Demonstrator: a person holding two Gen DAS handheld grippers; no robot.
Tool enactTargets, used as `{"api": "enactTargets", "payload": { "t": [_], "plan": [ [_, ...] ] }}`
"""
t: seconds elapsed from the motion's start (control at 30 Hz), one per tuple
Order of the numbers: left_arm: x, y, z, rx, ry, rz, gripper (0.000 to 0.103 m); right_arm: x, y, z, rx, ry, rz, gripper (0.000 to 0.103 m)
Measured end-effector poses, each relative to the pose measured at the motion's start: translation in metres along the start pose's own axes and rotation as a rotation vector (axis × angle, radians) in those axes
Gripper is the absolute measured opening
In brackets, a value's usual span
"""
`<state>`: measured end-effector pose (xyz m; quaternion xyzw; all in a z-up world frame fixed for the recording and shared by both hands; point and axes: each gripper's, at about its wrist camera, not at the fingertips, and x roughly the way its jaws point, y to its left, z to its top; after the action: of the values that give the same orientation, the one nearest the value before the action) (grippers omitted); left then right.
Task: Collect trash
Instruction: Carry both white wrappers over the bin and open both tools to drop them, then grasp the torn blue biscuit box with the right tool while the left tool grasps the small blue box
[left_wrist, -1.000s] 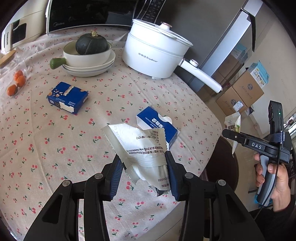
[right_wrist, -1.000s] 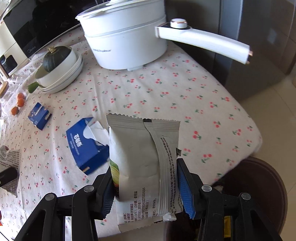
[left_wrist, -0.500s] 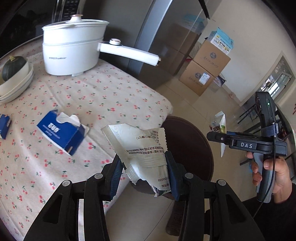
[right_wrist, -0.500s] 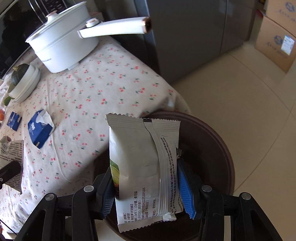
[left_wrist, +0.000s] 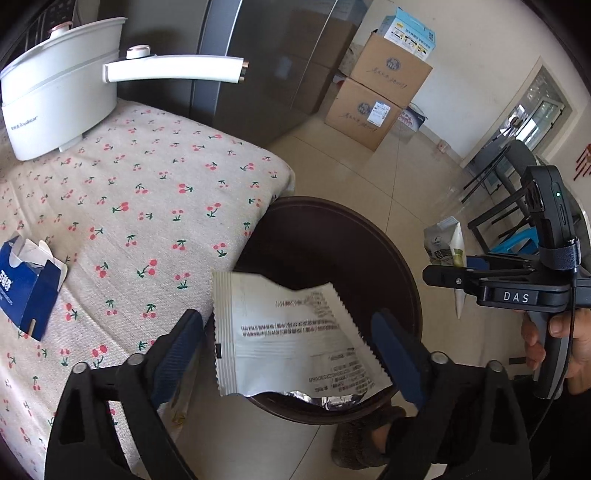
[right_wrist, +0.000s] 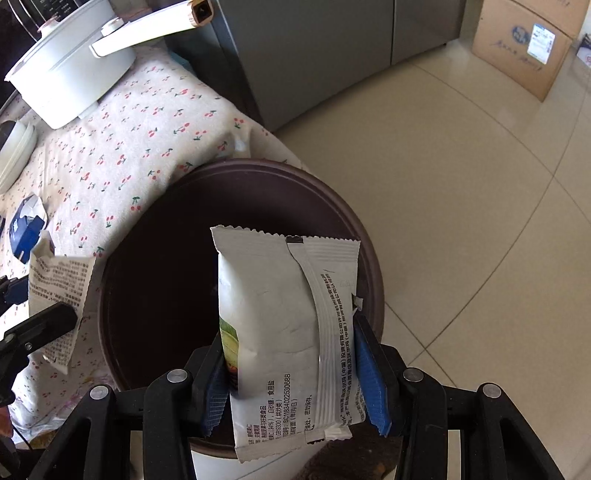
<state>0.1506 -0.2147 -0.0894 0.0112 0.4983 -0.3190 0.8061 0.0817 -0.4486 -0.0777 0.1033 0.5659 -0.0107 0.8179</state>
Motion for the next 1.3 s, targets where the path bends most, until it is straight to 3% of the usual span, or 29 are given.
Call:
{"api": "enactTargets", "payload": {
  "t": [0.17, 0.5, 0.67, 1.3],
  "plan": [
    [-0.015, 0.004, 0.0, 0.032, -0.017, 0.057, 0.101, 0.0, 0.001, 0.0, 0.004, -0.003, -0.001, 0.053],
    [-0.047, 0.039, -0.009, -0.046, -0.017, 0.104, 0.103, 0.004, 0.021, 0.003, -0.014, -0.012, 0.009, 0.055],
    [-0.066, 0.056, -0.011, -0.087, -0.042, 0.123, 0.103, -0.006, 0.028, 0.009, 0.016, -0.053, 0.026, 0.079],
    [-0.14, 0.128, -0.043, -0.25, -0.112, 0.224, 0.103, -0.001, 0.087, 0.025, -0.055, -0.059, 0.036, 0.082]
  ]
}}
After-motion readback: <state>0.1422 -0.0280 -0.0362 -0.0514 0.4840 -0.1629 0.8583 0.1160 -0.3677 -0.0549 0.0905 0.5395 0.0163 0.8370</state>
